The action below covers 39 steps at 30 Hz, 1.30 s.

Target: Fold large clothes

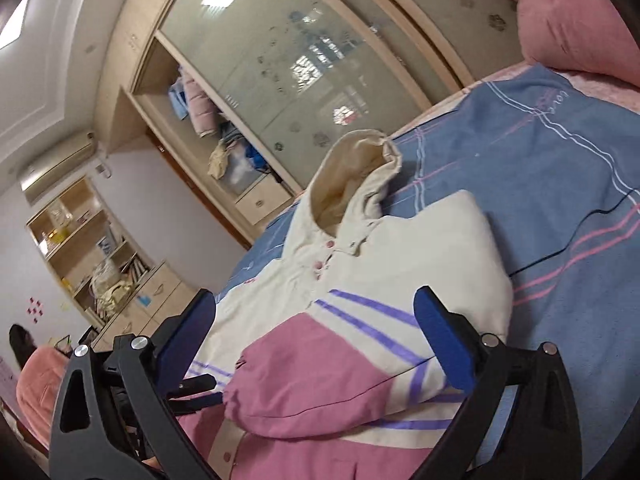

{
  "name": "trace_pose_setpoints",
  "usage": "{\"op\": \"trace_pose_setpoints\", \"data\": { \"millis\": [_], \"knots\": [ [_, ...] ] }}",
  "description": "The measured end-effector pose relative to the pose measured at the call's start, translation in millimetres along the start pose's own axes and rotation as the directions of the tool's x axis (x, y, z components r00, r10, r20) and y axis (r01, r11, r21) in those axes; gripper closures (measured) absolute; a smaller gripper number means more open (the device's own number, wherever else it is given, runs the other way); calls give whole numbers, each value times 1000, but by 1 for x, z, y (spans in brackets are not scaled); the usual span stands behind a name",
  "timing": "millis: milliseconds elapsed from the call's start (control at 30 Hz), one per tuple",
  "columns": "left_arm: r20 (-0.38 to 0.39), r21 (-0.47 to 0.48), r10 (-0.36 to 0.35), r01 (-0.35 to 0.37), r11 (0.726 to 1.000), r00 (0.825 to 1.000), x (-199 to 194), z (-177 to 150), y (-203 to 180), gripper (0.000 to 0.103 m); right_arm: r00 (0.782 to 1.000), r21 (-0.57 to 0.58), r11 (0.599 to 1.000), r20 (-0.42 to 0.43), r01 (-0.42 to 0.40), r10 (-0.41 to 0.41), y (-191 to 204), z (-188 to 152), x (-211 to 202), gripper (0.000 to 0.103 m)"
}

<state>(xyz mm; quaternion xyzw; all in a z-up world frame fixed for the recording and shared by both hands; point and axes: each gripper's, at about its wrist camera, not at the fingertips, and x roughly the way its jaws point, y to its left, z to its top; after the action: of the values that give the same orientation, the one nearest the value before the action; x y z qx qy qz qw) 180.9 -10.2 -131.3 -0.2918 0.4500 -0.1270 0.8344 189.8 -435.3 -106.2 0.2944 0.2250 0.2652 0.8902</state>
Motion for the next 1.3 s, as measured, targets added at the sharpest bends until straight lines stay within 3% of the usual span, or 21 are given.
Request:
{"op": "trace_pose_setpoints", "data": {
  "millis": [100,133,233,300,400,500,600,733,767,800,833,867,900,967,1033,1067,1100,1200,1267,1300],
  "knots": [
    [-43,-86,-111,107,991,993,12,-3,1,2,999,-10,999,-11,37,-37,-1,-2,6,4],
    [-42,-93,-117,113,989,992,13,-5,-1,2,999,-15,999,-14,43,-43,0,-4,6,4],
    [-22,-8,-121,121,993,992,8,-12,-17,3,998,-10,999,-39,48,-48,0,-7,12,4],
    [-2,47,-141,141,989,990,3,-14,-30,18,997,-7,998,-47,62,-62,-2,-9,15,4],
    [-4,83,-101,101,991,995,4,-12,-38,29,996,16,997,-33,79,-78,-9,-9,10,4],
    [-37,96,-126,129,987,991,11,-13,-43,27,997,75,994,-14,82,-81,-23,-6,5,4],
    [-95,90,-184,192,977,978,24,-16,-48,12,996,124,989,-1,86,-87,-35,-5,0,4],
    [-133,66,-168,178,982,977,41,-22,-49,11,995,121,988,14,92,-94,-34,-5,-6,4],
    [-123,67,-170,179,982,978,40,-23,-49,19,994,107,989,17,103,-105,-32,-5,-7,4],
    [-108,75,-169,177,981,980,38,-24,-49,46,992,92,989,17,120,-122,-30,-5,-8,4],
    [-108,83,-163,172,982,981,38,-22,-49,65,991,83,988,20,134,-136,-29,-6,-8,4],
    [-114,83,-162,172,982,980,38,-19,-46,90,989,82,986,20,143,-145,-30,-5,-9,4],
    [-98,64,-167,174,983,981,35,-15,-39,91,989,89,985,20,147,-149,-31,-5,-9,4],
    [-13,60,-117,117,991,993,22,-5,-31,91,988,118,982,26,148,-152,-37,-5,-12,4],
    [135,84,21,-33,996,991,-4,10,-23,91,986,143,977,32,159,-165,-42,-4,-15,4],
    [184,79,70,-86,993,980,-14,14,-20,91,983,150,973,34,176,-182,-45,-4,-17,4],
    [258,59,161,-182,982,953,-29,23,-14,90,979,150,969,32,197,-203,-46,-4,-17,4],
    [334,-11,346,-363,932,877,-52,40,5,86,950,93,945,-4,313,-314,-43,-6,-11,4],
    [328,-25,359,-372,928,874,-57,44,15,82,922,5,923,-49,384,-383,-36,-9,1,4],
    [326,-26,355,-367,930,876,-59,45,19,80,896,-93,901,-101,424,-432,-27,-14,15,4]
  ]
}}
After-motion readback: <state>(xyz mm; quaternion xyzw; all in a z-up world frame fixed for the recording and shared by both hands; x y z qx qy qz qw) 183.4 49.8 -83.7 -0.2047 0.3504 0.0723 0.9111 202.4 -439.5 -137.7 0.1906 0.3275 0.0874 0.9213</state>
